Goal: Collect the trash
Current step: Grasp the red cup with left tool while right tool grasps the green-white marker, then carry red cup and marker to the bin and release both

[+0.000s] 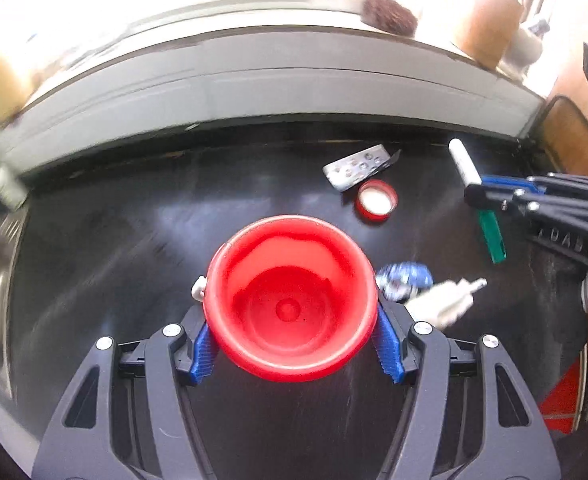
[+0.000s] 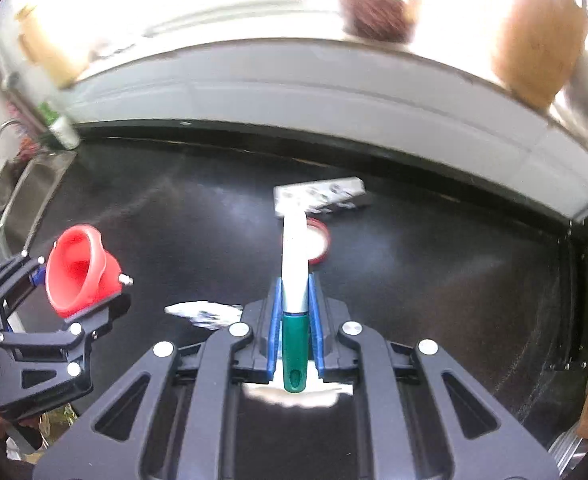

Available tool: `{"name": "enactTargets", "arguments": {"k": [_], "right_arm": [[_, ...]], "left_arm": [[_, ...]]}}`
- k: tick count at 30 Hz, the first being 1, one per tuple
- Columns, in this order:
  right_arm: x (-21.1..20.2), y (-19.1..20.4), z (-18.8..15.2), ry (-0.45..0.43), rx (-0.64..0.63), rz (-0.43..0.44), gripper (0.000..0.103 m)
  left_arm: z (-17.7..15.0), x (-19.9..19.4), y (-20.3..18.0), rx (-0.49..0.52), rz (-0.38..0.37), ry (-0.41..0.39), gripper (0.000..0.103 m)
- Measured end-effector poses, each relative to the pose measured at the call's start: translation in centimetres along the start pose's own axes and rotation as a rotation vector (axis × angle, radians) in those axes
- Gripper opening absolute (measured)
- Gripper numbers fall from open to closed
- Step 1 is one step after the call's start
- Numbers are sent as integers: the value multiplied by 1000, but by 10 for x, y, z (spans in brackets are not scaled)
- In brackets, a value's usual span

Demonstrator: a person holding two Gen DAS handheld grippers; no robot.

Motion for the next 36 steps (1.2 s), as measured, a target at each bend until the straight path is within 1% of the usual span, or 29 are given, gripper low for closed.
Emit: {"name": "enactTargets", "arguments": {"k": [3,6,9,12,14,15,18,21,22,25,27,29,30,33,36], "right_arm": [[-16,39,-1,-21,-78,51,14],[-20,78,-1,-24,-148,101,14],[-13,135,-7,1,-249,162,14],[-12,188,-16,19,-342,216,14],[-12,226,-23,35,-406,262,14],[-11,241,-25,42,-435,277,14],[-12,305,-40,68,-553,370,14],[-16,356,-56,83,-649,435,14],[-17,379,-64,92,-692,464,14],[-17,436,-86,119,-791,545,14],[-14,479,-106,161,-849,624,14],[-6,512,-120,198,-886,687,14],[-4,527,-127,211,-902,707,14],[18,580,-150,272,-944,765,14],[54,627,-168,347,-957,787,14]], "left_arm": [[-26,-28,29,-82,27,-4,63],[-62,-54,64,-167,84,-15,63],[-96,-72,93,-243,136,-16,63],[-137,-91,127,-331,195,-14,63],[-171,-107,155,-417,228,-2,63],[-178,-110,162,-440,238,0,63],[-224,-128,195,-552,294,8,63],[-265,-143,223,-657,330,17,63],[-274,-147,230,-682,341,19,63],[-317,-159,258,-788,363,19,63],[-345,-165,275,-846,370,9,63],[-369,-167,291,-897,375,-7,63],[-386,-166,303,-932,379,-16,63],[-424,-159,332,-1009,366,-40,63],[-446,-145,353,-1033,357,-67,63]]}}
Point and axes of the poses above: each gripper's, at about its wrist camera, not at the fingertips, and x roughly the way its jaws point, y to its left, z to its top, the point moved 3 cm from there along x, roughly the way its jaws point, and after that the axes turned 9 degrees about -x, right-handed, at the moved point
